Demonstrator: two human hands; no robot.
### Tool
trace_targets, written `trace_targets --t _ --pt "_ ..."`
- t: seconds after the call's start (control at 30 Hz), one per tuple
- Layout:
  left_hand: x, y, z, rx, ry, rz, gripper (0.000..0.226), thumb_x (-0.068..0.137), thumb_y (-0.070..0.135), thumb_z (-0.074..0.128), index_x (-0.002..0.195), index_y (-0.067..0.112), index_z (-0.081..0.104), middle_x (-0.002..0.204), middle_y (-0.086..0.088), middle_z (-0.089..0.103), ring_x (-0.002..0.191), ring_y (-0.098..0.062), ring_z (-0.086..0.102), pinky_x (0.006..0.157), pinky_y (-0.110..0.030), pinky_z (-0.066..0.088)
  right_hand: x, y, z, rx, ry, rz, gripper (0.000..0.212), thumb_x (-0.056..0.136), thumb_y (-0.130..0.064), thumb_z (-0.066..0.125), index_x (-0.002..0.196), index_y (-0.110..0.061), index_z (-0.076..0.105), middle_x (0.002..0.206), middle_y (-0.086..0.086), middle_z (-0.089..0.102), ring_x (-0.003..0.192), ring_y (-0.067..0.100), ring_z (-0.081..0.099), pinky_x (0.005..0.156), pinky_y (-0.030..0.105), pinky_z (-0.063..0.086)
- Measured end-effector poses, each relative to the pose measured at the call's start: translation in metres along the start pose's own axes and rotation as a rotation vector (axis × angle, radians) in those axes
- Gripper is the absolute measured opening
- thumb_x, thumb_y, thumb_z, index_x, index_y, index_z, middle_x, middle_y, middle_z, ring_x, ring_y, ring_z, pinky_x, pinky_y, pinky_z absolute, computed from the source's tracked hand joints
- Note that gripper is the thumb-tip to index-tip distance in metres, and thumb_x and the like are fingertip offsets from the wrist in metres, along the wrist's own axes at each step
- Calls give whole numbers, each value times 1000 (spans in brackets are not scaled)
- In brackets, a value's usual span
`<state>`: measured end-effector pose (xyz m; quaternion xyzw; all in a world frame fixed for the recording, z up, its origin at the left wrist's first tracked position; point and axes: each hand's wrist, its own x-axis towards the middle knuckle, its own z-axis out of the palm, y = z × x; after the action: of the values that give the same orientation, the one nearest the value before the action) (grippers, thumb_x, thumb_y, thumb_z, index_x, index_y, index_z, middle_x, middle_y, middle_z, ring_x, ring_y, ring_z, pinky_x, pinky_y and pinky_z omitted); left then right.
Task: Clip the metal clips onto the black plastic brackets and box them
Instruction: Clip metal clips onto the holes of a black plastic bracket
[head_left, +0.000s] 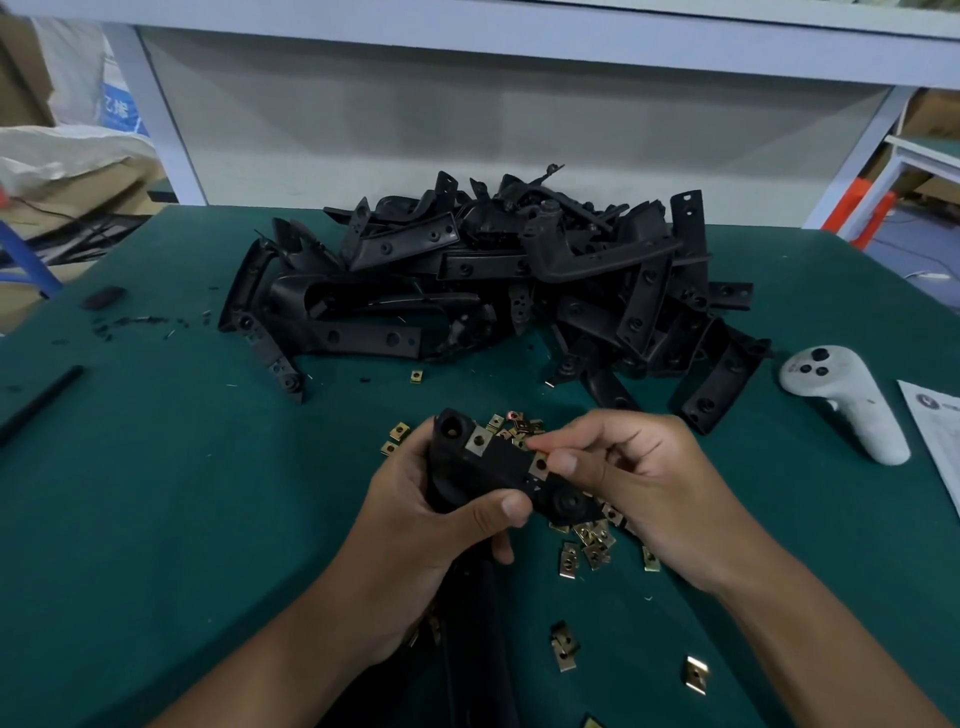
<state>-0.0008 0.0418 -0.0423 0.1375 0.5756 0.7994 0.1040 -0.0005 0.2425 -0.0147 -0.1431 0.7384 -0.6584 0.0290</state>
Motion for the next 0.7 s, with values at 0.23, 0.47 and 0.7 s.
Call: trace_targets --t 0.23,0.47,0.7 --pt "0 1 -2 0 114 65 26 68 27 87 85 23 69 83 -5 71 61 -18 62 56 -26 54 -1 7 0 37 -119 57 46 89 -62 61 122 -32 74 127 -2 71 124 20 63 103 49 52" --pt "1 0 -2 7 133 47 30 71 31 88 92 21 70 89 -9 72 68 -18 65 58 -27 55 -2 4 7 64 -115 66 35 87 -28 75 122 -32 73 121 -8 72 115 10 67 92 15 50" --pt "2 5 -2 -39 167 76 38 70 31 90 96 18 65 96 -13 72 72 -21 66 60 -29 56 0 9 21 166 91 -40 28 79 -11 78 106 -14 74 112 -1 77 102 13 73 83 15 54"
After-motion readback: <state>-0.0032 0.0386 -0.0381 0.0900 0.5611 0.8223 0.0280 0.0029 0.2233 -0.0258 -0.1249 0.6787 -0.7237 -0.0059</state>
